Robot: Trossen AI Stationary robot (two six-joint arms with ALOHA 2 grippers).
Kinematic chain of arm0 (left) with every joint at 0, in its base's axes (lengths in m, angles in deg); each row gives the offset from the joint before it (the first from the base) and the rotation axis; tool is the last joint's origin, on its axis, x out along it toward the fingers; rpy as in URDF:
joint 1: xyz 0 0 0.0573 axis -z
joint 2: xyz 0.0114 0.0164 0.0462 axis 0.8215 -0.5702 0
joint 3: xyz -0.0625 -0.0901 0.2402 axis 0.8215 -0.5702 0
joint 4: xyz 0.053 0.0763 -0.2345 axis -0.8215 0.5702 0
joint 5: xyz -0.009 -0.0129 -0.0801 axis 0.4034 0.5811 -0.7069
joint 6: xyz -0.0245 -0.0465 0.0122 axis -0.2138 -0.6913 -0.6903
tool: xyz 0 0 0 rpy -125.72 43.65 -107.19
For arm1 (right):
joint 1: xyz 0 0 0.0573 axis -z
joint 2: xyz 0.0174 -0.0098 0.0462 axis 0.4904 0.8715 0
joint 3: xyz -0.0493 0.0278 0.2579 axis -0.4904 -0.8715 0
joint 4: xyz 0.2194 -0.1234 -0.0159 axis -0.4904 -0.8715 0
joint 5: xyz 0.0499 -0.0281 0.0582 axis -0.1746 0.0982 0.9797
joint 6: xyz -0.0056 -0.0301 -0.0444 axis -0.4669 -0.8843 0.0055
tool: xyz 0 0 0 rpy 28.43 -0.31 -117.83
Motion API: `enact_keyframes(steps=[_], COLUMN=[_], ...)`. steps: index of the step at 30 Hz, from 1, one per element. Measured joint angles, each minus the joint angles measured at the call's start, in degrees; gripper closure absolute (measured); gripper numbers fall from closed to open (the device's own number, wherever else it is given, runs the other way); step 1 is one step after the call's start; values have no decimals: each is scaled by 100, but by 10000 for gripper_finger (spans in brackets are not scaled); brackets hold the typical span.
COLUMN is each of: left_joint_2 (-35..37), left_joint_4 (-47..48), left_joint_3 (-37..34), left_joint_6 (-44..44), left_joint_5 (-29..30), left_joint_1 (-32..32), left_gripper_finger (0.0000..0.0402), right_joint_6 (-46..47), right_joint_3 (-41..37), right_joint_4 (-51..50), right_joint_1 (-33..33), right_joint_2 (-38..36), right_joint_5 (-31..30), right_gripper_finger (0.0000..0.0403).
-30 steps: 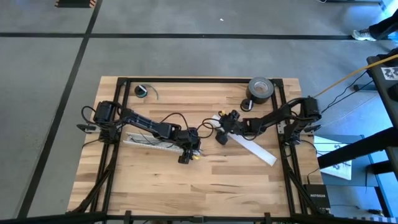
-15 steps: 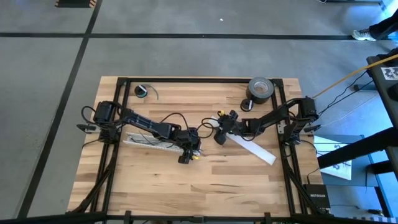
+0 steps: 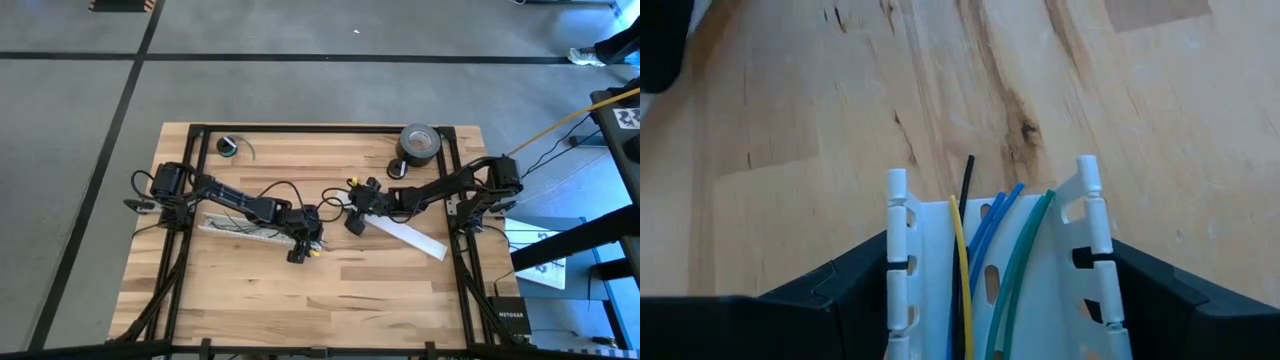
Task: Ziptie cables
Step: Close the white cable duct
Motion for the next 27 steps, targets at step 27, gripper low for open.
enact_keyframes(steps=[27], left_joint_2=[792], left_joint_4=[303], left_joint_3=[-328], left_joint_6=[-1], left_joint_5=[48], left_joint_1=[-20], left_gripper_finger=[88], right_joint_6=[-353], right_joint_3=[511], right_joint_4=[-710], right_joint_1=[2], right_joint_2=[-67], right_joint_5=[350], right_gripper_finger=[207])
